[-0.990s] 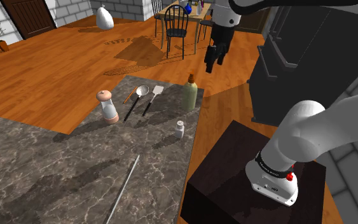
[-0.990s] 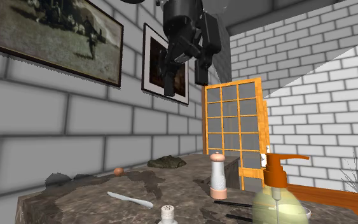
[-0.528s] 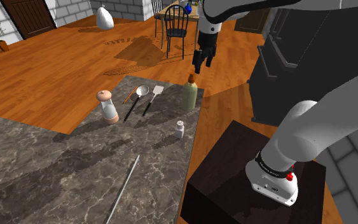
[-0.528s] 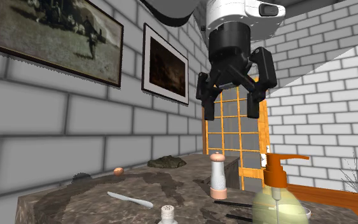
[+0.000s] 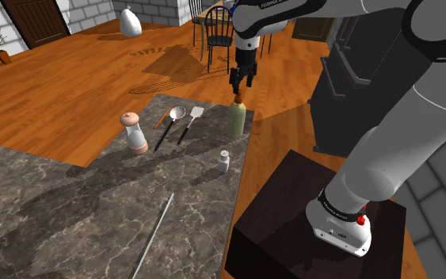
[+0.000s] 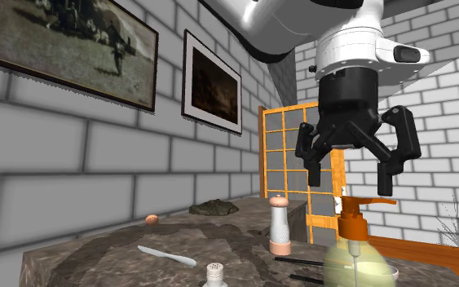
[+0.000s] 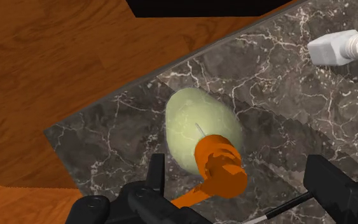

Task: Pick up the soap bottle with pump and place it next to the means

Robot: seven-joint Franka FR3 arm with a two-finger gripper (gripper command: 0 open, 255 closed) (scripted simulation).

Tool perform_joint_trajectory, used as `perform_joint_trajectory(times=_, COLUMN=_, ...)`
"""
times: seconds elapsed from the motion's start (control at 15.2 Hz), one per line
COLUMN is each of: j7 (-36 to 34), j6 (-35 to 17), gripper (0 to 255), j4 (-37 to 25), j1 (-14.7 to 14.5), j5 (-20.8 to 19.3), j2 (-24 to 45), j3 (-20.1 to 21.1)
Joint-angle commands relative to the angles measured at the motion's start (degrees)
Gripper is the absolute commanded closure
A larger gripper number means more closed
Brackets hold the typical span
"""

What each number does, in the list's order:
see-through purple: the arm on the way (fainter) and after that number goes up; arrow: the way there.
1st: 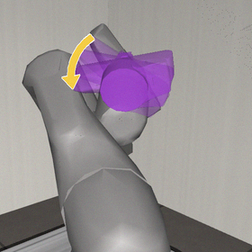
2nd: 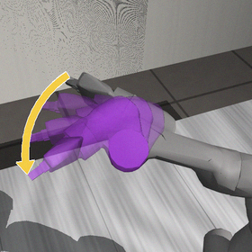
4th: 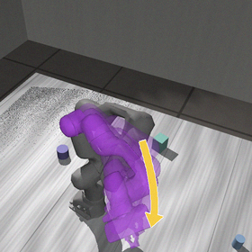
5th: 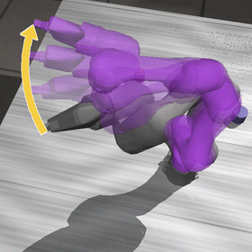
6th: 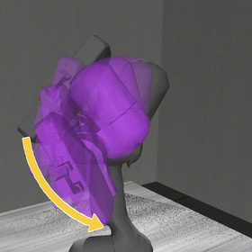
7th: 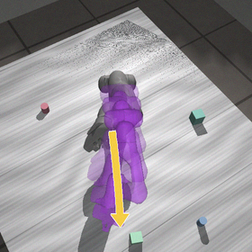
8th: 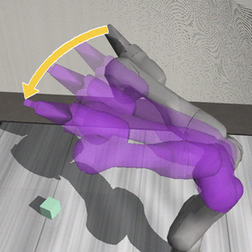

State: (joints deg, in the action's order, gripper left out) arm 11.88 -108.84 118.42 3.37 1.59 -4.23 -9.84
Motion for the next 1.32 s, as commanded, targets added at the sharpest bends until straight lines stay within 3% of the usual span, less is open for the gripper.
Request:
perform_joint_trajectory(times=0.0, j7=0.2, j6=-1.4, gripper=0, j4=0.5, j1=0.1, j5=0.2, j2=1.0, j3=-0.1)
perform_joint_trajectory(times=0.33, j7=0.4, j6=-5.7, gripper=0, j4=3.9, j1=0.0, j5=0.4, j2=1.9, j3=-0.1)
perform_joint_trajectory(times=0.86, j7=0.4, j6=-5.7, gripper=0, j4=3.8, j1=0.0, j5=0.4, j2=1.9, j3=-0.1)
perform_joint_trajectory(times=0.92, j7=0.4, j6=-5.7, gripper=255, j4=3.8, j1=0.0, j5=0.4, j2=1.9, j3=-0.1)
perform_joint_trajectory(times=1.25, j7=0.4, j6=-5.7, gripper=255, j4=3.9, j1=0.0, j5=0.4, j2=1.9, j3=-0.1)
